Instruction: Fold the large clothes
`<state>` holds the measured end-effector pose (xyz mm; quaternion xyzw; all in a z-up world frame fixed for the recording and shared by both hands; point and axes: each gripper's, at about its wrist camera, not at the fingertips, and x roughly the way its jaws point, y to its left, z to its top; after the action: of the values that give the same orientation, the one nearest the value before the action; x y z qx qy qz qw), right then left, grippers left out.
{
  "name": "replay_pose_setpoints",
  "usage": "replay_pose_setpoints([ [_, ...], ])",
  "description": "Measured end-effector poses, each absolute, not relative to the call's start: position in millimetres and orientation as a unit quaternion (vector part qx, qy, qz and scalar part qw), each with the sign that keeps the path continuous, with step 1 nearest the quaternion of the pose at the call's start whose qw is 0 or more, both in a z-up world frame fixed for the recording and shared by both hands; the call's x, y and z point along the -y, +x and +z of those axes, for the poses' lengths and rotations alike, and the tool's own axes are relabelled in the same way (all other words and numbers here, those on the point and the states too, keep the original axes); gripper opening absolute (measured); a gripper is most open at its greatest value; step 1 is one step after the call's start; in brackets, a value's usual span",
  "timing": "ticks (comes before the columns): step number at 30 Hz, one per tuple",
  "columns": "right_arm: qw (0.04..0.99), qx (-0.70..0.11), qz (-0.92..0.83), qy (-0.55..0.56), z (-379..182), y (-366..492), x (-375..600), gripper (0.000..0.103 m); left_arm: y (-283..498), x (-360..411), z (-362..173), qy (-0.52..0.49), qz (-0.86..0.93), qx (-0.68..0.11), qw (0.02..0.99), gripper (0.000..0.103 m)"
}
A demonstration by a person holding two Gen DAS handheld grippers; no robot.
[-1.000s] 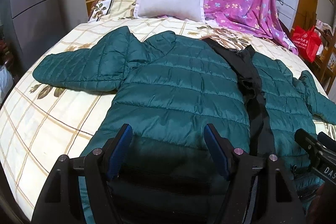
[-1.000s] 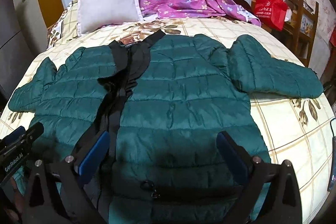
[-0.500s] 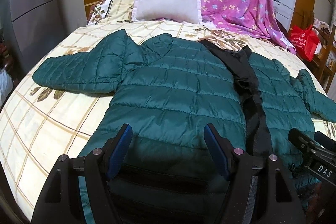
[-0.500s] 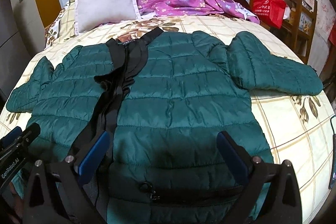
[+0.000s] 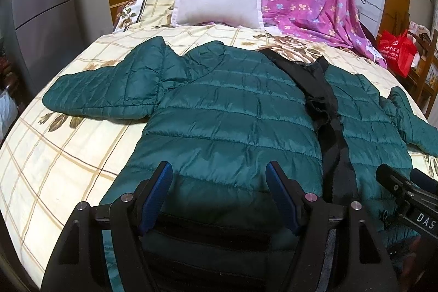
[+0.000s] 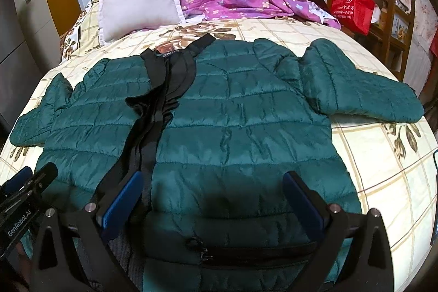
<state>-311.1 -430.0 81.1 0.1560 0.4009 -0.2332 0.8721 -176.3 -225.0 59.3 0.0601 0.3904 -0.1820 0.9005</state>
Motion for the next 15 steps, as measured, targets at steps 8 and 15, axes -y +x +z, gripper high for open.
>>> replay_pose_setpoints([
  [8, 0.876, -0.394, -0.234, 0.152, 81.8, -311.4, 429.6, 0.103, -180.1, 225.8, 57.7, 0.066, -0.181, -0.392, 0.9, 0.035],
  [15, 0.88, -0.384, -0.226, 0.164, 85.7, -313.1, 429.3, 0.103, -181.2, 225.8, 58.2, 0.066, -0.18, -0.391, 0.9, 0.035],
])
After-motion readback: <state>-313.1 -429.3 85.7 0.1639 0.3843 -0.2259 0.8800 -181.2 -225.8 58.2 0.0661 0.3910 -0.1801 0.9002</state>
